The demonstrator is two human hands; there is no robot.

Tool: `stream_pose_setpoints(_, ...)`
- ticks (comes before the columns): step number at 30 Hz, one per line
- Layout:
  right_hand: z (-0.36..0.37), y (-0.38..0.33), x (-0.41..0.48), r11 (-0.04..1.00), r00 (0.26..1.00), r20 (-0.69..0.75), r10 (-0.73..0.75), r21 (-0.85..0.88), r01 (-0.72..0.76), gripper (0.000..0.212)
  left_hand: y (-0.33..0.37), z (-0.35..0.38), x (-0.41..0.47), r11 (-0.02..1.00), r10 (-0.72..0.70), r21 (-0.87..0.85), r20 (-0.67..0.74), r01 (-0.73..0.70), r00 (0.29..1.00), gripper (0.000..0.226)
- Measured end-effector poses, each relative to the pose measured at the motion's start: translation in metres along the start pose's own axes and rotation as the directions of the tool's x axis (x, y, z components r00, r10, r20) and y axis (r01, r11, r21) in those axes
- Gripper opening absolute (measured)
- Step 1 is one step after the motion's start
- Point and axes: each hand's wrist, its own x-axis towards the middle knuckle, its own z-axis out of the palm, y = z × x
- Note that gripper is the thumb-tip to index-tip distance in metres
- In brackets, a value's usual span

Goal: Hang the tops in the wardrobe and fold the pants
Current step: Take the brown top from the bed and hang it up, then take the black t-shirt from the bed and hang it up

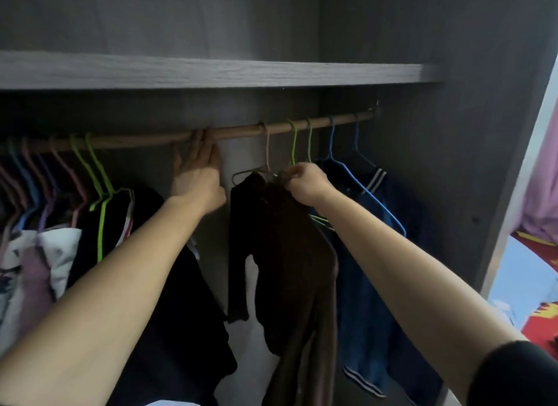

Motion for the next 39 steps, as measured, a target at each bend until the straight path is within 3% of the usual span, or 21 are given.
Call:
stream_pose_setpoints(5,0.011,0.020,-0.012,0.999,1.000,0.020,0.004,0.047,-0.005,0.037,0.004,-0.004,0.001,0.996,-0.019,-0.090,0.001,0.019,1.000,0.076)
stream_pose_setpoints(7,0.006,0.027,-0.027,0.998,0.999,0.033,-0.041,-0.055,0.043,0.041,0.008,-0.012,-0.001,0.994,-0.039,-0.103,0.036,0.042,0.999,0.057)
stream_pose_setpoints(9,0.000,0.036,-0.046,0.981,0.993,0.015,-0.116,-0.153,0.117,0.037,0.018,-0.022,-0.006,0.963,-0.123,-0.233,0.055,0.133,0.991,0.037)
stream_pose_setpoints(11,-0.005,0.050,-0.072,0.979,0.988,-0.037,-0.147,-0.149,0.140,0.033,0.035,-0.024,-0.016,0.856,-0.194,-0.498,-0.057,0.140,0.979,0.031)
stream_pose_setpoints(14,-0.006,0.080,-0.116,0.974,0.975,-0.154,-0.160,-0.184,0.131,0.027,0.071,-0.012,-0.049,0.688,-0.190,-0.725,-0.215,-0.026,0.958,0.026)
stream_pose_setpoints(20,-0.008,0.170,-0.231,0.876,0.946,-0.296,-0.133,-0.481,-0.027,0.029,0.156,0.034,-0.176,0.536,-0.140,-0.836,-0.226,-0.119,0.964,0.028)
stream_pose_setpoints(25,-0.033,0.240,-0.333,0.762,0.914,-0.406,0.003,-0.591,-0.265,0.050,0.229,0.065,-0.270,0.473,-0.011,-0.880,0.049,0.048,0.999,0.047)
stream_pose_setpoints(32,-0.093,0.293,-0.416,0.662,0.785,-0.602,0.145,-0.531,-0.529,0.068,0.341,0.043,-0.311,0.490,0.249,-0.871,0.110,-0.027,0.962,0.056)
stream_pose_setpoints(39,-0.195,0.371,-0.470,0.640,0.716,-0.666,0.209,-0.460,-0.615,0.079,0.483,0.002,-0.323,0.507,0.430,-0.853,0.129,-0.121,0.893,0.067)
